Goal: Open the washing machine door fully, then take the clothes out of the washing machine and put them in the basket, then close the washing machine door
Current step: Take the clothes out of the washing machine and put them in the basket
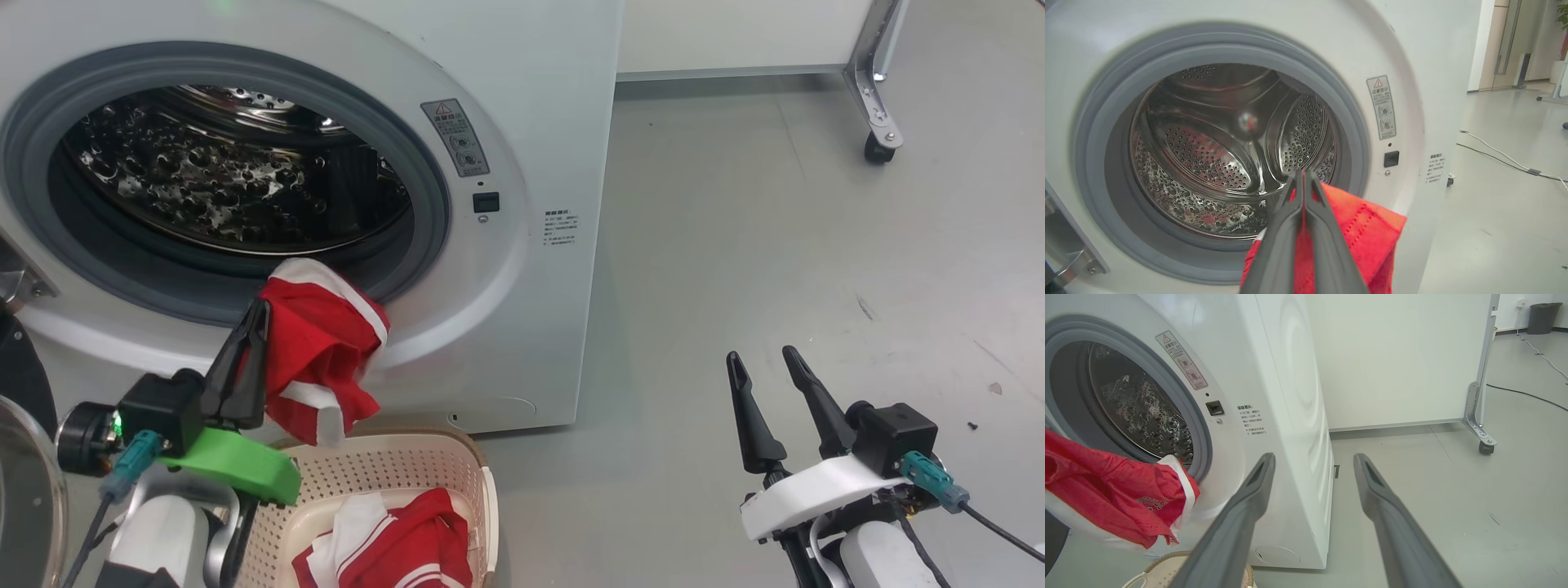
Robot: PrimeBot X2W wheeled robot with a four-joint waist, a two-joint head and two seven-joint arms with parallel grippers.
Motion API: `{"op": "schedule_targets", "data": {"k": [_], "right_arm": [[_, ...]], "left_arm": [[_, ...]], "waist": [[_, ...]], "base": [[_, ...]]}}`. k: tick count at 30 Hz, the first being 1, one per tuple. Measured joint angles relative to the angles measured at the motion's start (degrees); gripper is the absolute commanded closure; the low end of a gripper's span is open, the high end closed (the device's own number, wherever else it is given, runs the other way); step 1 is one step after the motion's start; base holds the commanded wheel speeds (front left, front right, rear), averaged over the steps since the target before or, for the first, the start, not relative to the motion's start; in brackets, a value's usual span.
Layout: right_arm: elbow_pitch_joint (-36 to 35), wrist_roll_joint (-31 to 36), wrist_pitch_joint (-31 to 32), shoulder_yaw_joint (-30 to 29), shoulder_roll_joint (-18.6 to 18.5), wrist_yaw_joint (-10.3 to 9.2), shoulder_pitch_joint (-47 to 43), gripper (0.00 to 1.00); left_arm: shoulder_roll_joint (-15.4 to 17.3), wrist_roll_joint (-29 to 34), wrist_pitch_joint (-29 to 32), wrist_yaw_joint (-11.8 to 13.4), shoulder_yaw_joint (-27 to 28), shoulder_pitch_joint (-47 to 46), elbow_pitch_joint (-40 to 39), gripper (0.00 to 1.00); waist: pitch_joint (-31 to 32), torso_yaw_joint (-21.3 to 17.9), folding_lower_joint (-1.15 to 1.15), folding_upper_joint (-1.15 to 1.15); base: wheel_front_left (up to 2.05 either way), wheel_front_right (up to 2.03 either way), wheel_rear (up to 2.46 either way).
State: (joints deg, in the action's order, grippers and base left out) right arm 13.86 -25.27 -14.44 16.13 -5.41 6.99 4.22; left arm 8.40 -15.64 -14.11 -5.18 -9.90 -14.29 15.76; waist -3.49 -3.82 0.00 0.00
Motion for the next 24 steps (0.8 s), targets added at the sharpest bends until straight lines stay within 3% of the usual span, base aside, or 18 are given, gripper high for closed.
{"op": "schedule_targets", "data": {"k": [24], "right_arm": [[-1.91, 0.01, -0.01, 0.52, -0.20, 0.00, 2.72, 0.00]], "left_arm": [[-0.34, -0.98, 5.99, -0.68, -3.34, 3.38, 7.25, 1.00]], "waist": [[-8.33, -1.59, 0.00, 0.00]], "base": [[0.00, 0.00, 0.00]]}}
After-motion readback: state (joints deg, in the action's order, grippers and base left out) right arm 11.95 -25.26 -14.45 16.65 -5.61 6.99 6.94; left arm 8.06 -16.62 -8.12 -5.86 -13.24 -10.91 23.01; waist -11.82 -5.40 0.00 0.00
